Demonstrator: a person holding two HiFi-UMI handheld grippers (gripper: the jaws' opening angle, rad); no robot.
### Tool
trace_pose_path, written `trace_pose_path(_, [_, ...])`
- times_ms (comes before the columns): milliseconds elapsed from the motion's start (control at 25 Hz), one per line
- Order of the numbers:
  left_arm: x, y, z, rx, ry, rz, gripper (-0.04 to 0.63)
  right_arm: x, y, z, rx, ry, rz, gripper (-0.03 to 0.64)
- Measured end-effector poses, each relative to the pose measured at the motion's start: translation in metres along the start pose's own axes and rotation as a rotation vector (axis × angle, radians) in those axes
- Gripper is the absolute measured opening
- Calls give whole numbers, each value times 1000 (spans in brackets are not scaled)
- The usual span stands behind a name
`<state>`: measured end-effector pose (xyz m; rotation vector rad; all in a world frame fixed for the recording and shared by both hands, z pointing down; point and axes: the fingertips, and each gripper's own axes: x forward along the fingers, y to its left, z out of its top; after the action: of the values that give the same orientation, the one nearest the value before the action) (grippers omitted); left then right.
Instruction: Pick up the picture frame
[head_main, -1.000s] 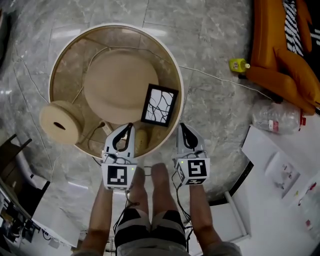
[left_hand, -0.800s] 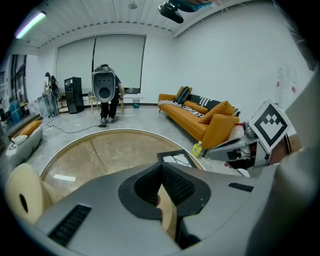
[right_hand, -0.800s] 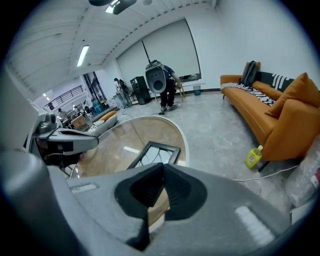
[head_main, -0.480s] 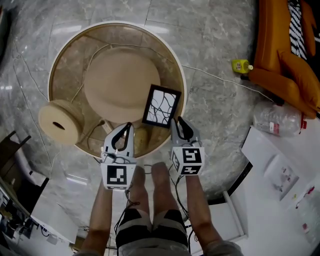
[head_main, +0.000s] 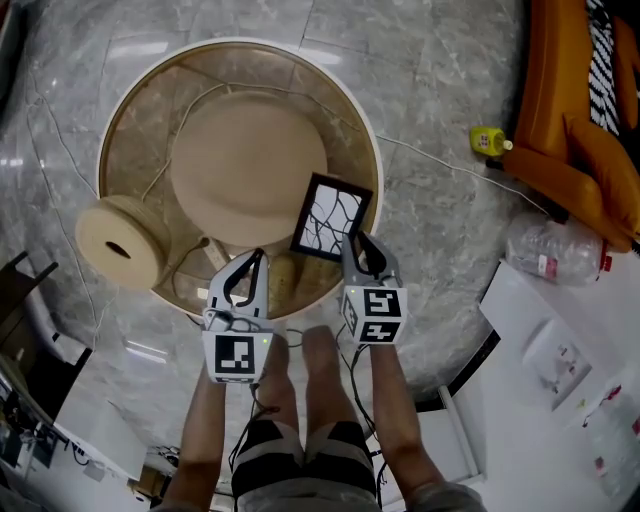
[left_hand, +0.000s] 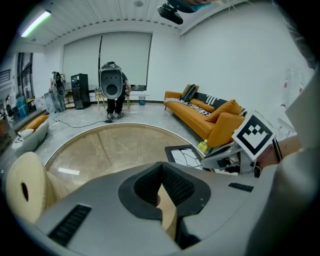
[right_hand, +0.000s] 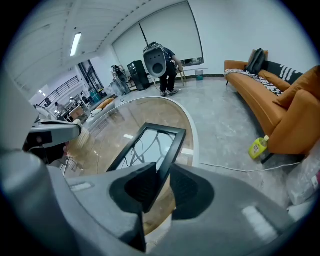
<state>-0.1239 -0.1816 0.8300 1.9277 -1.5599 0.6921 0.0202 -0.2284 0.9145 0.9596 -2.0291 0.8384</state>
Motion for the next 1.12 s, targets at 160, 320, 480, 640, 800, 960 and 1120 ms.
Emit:
trace_pose_path(160, [0, 3, -4, -29, 9, 13, 17, 2, 0, 1, -6, -3, -2, 89])
trace_pose_path(320, [-1, 2, -6, -3, 6, 6, 17, 1, 0, 2, 1, 0, -6, 89])
trace_pose_path(480, [-2, 3, -4, 0, 4, 6, 17, 4, 0, 3, 10, 10, -6, 94])
trace_pose_path(640, [-3, 6, -3, -36, 13, 21, 17, 8, 1, 1, 8, 31, -5, 104])
trace_pose_path(800, [-3, 5, -4, 19, 4, 3, 17, 8, 1, 2, 12, 31, -7, 105])
trace_pose_path(960, [-3, 6, -6, -29, 14, 19, 17, 10, 0, 1, 28, 28, -9, 100])
trace_pose_path(1120, [-5, 6, -6, -39, 10, 23, 17, 9, -1, 4, 29, 21, -27, 77])
